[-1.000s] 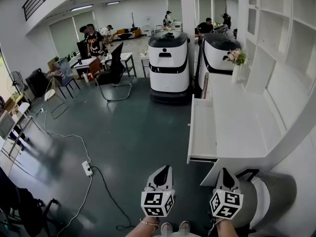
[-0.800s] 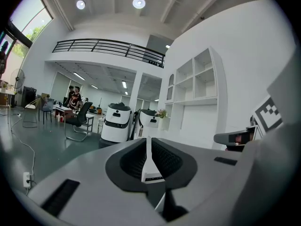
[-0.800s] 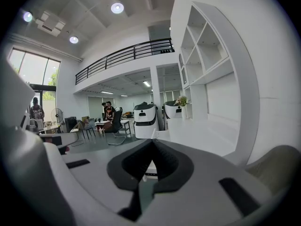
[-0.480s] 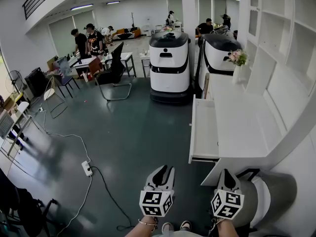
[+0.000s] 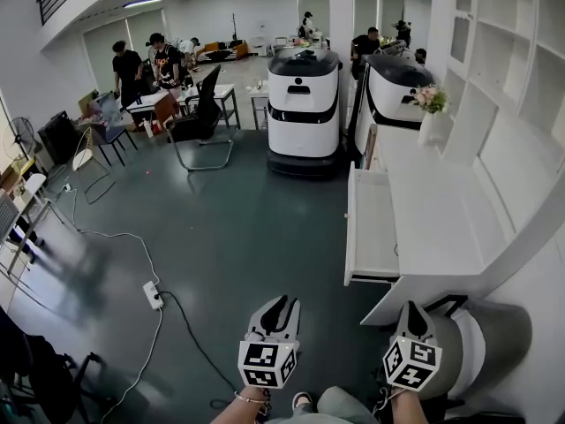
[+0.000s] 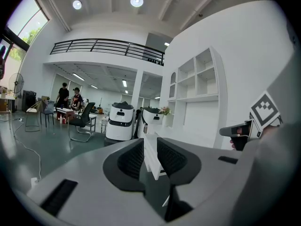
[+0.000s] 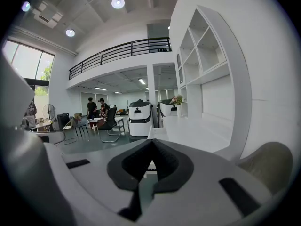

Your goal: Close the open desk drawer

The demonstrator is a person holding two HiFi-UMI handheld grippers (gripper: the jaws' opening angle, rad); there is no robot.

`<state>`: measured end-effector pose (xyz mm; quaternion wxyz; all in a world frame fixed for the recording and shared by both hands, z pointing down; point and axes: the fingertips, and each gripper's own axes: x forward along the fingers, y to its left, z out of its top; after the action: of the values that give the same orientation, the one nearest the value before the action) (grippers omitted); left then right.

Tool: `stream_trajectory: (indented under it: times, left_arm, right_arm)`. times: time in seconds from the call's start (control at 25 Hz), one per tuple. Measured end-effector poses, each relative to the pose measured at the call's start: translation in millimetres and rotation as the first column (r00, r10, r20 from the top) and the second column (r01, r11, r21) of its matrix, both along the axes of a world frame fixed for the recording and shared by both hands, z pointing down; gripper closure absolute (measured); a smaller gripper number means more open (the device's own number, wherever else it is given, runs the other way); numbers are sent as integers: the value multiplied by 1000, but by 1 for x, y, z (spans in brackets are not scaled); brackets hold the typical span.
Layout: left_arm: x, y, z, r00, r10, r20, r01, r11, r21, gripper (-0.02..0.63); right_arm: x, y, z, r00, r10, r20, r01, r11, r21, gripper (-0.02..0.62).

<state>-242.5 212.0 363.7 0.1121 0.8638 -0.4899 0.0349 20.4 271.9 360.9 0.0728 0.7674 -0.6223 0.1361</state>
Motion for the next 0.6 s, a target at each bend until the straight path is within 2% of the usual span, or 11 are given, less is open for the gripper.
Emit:
stream_trajectory:
  times: [0.28,0.6]
  left_arm:
    - [-17,-16,17,1000,-12,18,12,1000,-22,508]
    - [-13,-86,23,1000,-4,26,5,1000,-20,508]
  right_arm:
    - [-2,-11,24,999,28,24,-26,998,-53,589]
    - [6,-79,39,997,47,57,-43,997,-64,589]
